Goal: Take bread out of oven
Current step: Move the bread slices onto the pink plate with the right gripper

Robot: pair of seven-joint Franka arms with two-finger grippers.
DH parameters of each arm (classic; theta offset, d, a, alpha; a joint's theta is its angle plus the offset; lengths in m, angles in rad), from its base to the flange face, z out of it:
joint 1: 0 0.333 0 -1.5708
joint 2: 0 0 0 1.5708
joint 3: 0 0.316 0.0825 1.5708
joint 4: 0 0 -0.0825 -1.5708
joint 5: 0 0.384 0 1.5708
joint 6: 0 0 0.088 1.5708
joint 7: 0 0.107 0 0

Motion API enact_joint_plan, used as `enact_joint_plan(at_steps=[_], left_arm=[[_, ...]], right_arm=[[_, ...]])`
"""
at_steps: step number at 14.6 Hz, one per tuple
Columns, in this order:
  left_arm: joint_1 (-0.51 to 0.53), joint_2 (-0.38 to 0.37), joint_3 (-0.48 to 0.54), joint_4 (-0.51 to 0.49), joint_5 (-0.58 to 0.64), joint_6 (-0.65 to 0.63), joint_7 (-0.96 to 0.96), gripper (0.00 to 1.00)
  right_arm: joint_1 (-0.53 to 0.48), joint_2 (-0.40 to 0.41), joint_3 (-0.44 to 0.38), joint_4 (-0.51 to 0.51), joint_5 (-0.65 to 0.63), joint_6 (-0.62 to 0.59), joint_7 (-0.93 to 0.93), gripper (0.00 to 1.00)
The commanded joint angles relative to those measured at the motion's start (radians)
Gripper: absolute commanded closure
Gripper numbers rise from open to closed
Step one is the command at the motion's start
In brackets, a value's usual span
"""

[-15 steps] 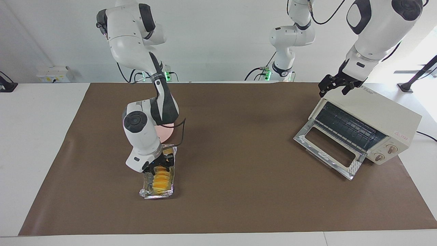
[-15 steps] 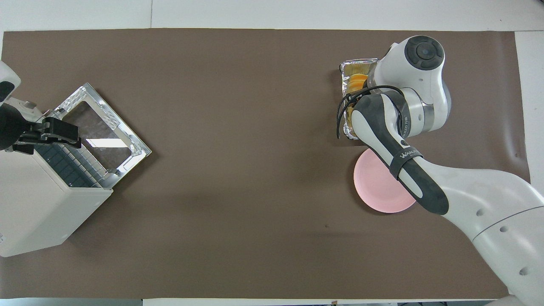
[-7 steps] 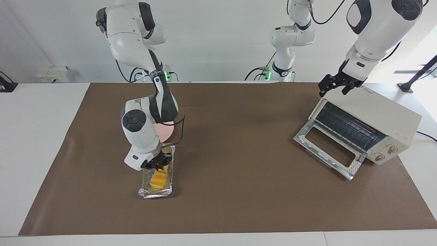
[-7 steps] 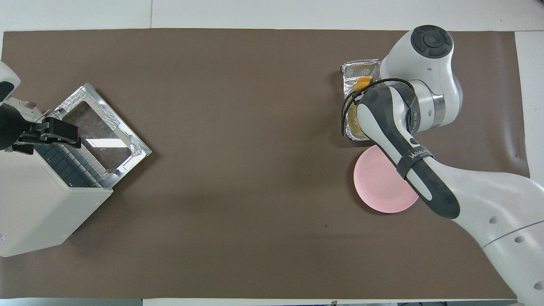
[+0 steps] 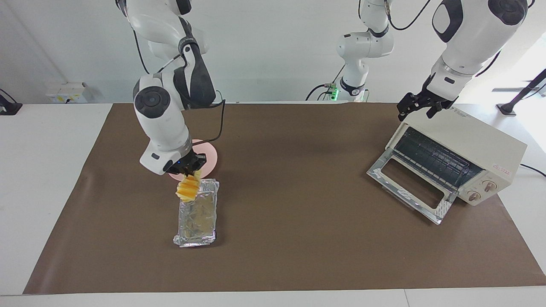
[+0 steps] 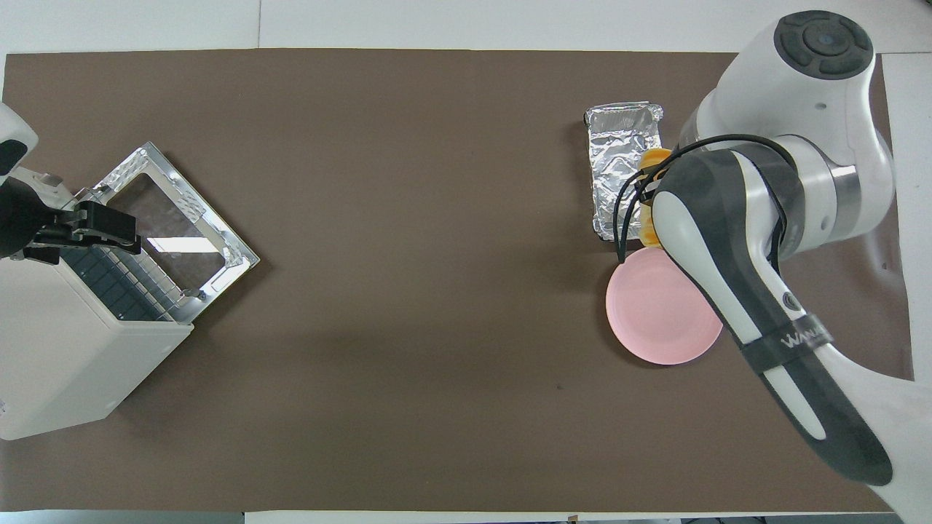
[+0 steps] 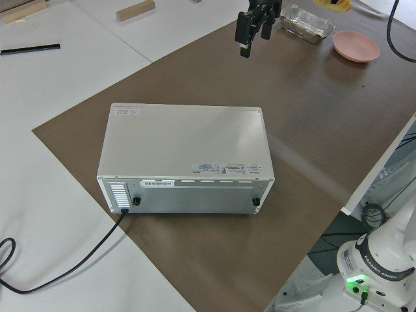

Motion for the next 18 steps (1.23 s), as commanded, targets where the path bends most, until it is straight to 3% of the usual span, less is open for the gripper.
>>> enact_joint_plan(at_steps=[1, 5, 8, 10, 16, 17, 18], left_arm=[[0.003, -0.016, -0.004, -0.003, 0.01, -0.007, 0.009, 0.0], [0.003, -0.02, -0.004, -0.005, 0.01, -0.008, 0.011, 0.0], [0.003, -0.02, -0.004, -0.003, 0.01, -0.008, 0.012, 0.0], [0.007, -0.02, -0.004, -0.005, 0.01, -0.008, 0.012, 0.0], [0.007, -0.022, -0.004, -0.006, 0.01, -0.005, 0.012, 0.0], [0.005, -0.022, -0.004, -0.006, 0.01, -0.005, 0.014, 0.0], [0.005, -0.022, -0.004, -0.005, 0.01, -0.004, 0.012, 0.0]], right_arm=[[-0.002, -0.226, 0.006, -0.328, 0.033, 0.11, 0.012, 1.0], [-0.014, -0.421, 0.006, -0.665, 0.094, 0.317, -0.007, 1.0], [-0.008, -0.489, 0.006, -0.857, 0.097, 0.506, -0.017, 1.0], [-0.014, -0.489, 0.004, -0.972, 0.097, 0.665, -0.049, 1.0], [-0.025, -0.466, 0.004, -0.99, 0.097, 0.709, -0.063, 1.0], [-0.026, -0.466, 0.004, -0.987, 0.097, 0.704, -0.063, 0.73], [-0.026, -0.466, 0.004, -0.979, 0.097, 0.7, -0.066, 0.25]])
